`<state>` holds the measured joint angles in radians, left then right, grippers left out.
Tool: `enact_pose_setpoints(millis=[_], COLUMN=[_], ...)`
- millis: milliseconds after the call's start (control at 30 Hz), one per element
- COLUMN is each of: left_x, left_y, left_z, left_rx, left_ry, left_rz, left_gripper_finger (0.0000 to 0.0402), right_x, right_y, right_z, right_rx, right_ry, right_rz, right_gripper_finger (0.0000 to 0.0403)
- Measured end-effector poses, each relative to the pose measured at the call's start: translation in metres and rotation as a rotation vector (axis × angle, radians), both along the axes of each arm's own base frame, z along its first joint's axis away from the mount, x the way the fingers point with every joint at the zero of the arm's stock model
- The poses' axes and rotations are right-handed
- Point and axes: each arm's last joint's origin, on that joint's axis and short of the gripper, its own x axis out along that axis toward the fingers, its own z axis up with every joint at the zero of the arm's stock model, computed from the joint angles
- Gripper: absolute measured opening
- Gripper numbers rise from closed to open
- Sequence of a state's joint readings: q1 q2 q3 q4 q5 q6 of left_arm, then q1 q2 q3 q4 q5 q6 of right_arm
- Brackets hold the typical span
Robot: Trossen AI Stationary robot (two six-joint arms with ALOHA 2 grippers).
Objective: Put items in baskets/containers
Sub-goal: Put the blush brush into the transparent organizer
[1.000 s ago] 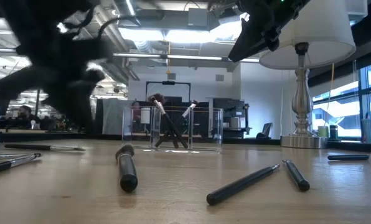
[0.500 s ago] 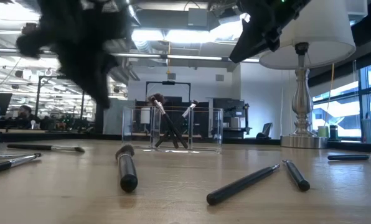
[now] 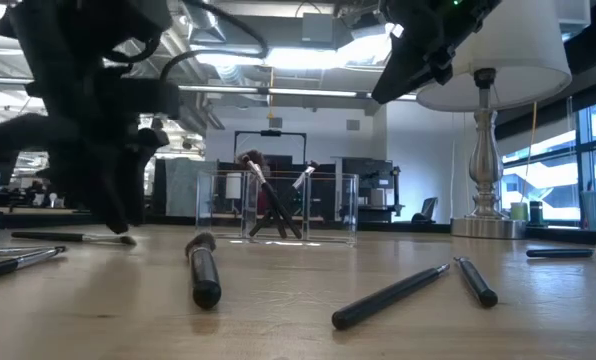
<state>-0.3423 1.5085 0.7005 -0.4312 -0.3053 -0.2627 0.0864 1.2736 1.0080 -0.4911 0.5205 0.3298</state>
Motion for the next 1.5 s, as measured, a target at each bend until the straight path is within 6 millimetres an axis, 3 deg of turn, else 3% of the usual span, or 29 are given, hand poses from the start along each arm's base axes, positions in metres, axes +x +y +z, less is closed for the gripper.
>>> enact_pose_setpoints(millis=[233,500,667,800,1067,1233,1367,1500], left_x=[-0.005,-0.001,0.000,0.012,0.041,0.049,0.060,0.075], left_y=[0.003,0.001,0.006,0.003,-0.004,0.000,0.014,0.035], left_z=[-0.012,-0.014,-0.014,0.008,0.081,0.118,0.129,0.119], left_rx=[-0.003,-0.003,0.119,0.160,0.207,0.371,0.343,0.265], left_ry=[0.001,-0.022,-0.060,-0.152,-0.417,-0.644,-0.787,-0.787], left_rz=[0.008,0.002,0.042,0.064,0.075,0.139,0.256,0.263], left_gripper_finger=[0.0099,0.0015,0.0010,0.0007,0.0007,0.0007,0.0012,0.0013], right_x=[0.000,0.000,0.000,0.000,0.000,0.000,0.000,-0.001], right_y=[0.000,0.000,0.000,0.000,0.000,0.000,0.000,0.001], right_z=[0.000,0.000,0.000,0.000,0.000,0.000,0.000,-0.001], right_rx=[0.000,-0.002,-0.002,-0.001,0.001,0.006,0.014,0.023], right_ry=[0.001,0.002,0.002,0.002,0.001,-0.006,-0.011,0.009], right_rz=[0.001,0.003,0.002,0.003,0.001,-0.003,0.001,0.014], right_gripper_finger=[0.0127,0.0127,0.0127,0.0127,0.0127,0.0127,0.0127,0.0127])
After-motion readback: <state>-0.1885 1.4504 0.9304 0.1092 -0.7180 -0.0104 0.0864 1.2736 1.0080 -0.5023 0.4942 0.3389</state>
